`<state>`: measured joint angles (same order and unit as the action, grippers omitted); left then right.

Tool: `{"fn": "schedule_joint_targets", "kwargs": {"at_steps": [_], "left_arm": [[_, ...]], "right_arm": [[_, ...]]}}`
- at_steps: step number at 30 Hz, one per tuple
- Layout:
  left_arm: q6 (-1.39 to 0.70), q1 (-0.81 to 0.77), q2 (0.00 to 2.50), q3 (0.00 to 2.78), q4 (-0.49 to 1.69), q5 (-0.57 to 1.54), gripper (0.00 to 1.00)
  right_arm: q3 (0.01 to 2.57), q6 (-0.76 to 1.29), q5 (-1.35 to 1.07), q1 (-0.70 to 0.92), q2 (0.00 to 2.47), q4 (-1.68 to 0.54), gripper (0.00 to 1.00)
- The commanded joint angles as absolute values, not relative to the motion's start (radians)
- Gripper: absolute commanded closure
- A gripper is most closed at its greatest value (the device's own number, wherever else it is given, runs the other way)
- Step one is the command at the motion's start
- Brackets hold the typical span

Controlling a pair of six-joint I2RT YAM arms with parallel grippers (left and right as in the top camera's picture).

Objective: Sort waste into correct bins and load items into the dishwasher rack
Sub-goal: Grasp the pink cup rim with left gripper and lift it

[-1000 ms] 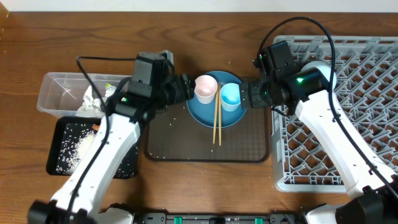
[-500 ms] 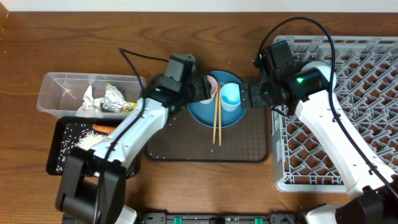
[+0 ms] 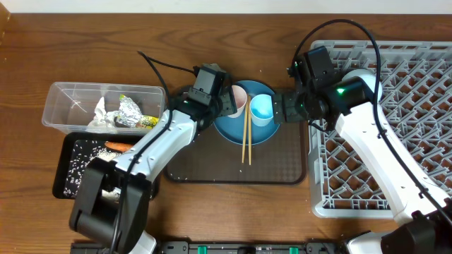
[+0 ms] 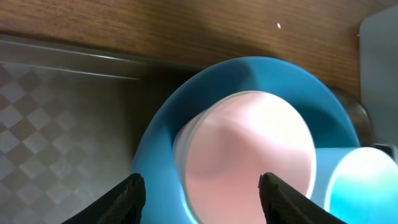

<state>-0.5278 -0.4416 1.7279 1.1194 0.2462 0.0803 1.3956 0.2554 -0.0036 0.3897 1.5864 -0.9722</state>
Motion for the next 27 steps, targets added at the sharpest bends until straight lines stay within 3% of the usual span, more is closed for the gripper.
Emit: {"fn": "schedule_joint_targets", "kwargs": {"at_steps": [1, 4, 8, 16, 27], "left_arm": [[-0.537, -0.44, 1.774, 1.116, 0.236, 0.058, 0.38], [-0.537, -0.44, 1.79, 1.117, 0.213, 0.058, 0.39], [-0.537, -0.437, 1.787, 1.117, 0.191, 0.059, 0.66], [-0.537, -0.437, 1.749, 1.118, 0.193, 0.059, 0.94], [-0.537, -0.397, 1.596, 1.118, 0.267, -0.008, 0.94]], "right_arm": [[1.395, 0.246, 0.0, 0.385, 1.569, -0.973, 0.01], [1.395, 0.246, 0.0, 0.385, 1.569, -0.973, 0.01], [1.395, 0.246, 0.0, 0.385, 1.569, -0.973, 0.01], [1.395, 0.246, 0.0, 0.385, 1.569, -0.973, 0.01], [1.395, 0.246, 0.0, 0.387, 1.569, -0.973, 0.01]]}}
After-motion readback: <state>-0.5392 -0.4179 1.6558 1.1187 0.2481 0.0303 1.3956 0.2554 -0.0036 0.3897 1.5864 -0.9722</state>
